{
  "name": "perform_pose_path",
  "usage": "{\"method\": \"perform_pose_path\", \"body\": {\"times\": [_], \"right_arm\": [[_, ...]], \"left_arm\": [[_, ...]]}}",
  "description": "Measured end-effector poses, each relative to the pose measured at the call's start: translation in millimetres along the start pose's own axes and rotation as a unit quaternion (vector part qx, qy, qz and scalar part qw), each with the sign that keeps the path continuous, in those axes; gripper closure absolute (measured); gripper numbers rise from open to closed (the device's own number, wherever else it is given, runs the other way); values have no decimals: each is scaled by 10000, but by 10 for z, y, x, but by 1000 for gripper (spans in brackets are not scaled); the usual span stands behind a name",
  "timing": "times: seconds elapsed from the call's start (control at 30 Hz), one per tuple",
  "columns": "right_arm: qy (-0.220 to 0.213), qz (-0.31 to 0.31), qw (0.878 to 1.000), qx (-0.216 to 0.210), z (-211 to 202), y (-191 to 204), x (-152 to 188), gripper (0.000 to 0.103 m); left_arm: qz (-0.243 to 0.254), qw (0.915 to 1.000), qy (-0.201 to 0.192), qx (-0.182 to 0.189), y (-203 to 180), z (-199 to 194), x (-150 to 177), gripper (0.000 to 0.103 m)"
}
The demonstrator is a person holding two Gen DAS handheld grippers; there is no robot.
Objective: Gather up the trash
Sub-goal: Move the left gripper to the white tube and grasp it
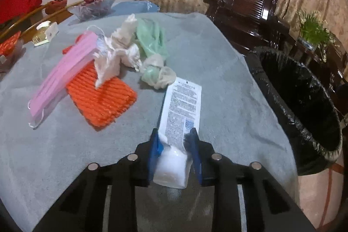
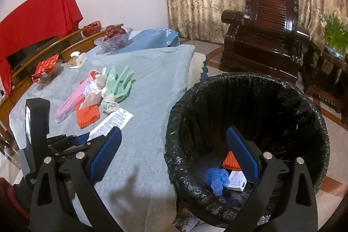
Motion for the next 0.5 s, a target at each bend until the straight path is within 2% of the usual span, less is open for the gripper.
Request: {"method": "perform_pose_path", "body": {"times": [0.23, 0.27, 0.33, 0.37, 0.4, 0.5], "right_arm": [[4, -16, 10000, -19, 11, 50, -5, 9], [5, -12, 10000, -19, 12, 49, -5, 9], [20, 6, 10000, -8, 20, 46, -5, 9], [28, 17, 10000, 1, 27, 56, -8, 9], [27, 24, 10000, 4, 28, 52, -8, 9], [9, 22, 10000, 15, 20, 46, -9, 9]], "left_arm": [[-21, 9999, 94, 33, 12, 14, 7, 75], [-17, 9999, 123, 48, 3, 24, 2, 71], [-40, 9996, 232, 183, -33, 61, -9, 55], [-25, 9994, 258, 236, -63, 71, -8, 43], [30, 9993, 295, 213, -103, 79, -8, 39], [157, 9995, 264, 79, -164, 104, 21, 39]]}}
Point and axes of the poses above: each gripper's, at about its wrist camera, not at the fingertips, and z roughly the way its jaws point, y to its left, x to its underside, the point moved 3 cm from there along z, roughly the way its jaws point, and after that the axes turned 13 degrees about -y, right-handed, at the moved point
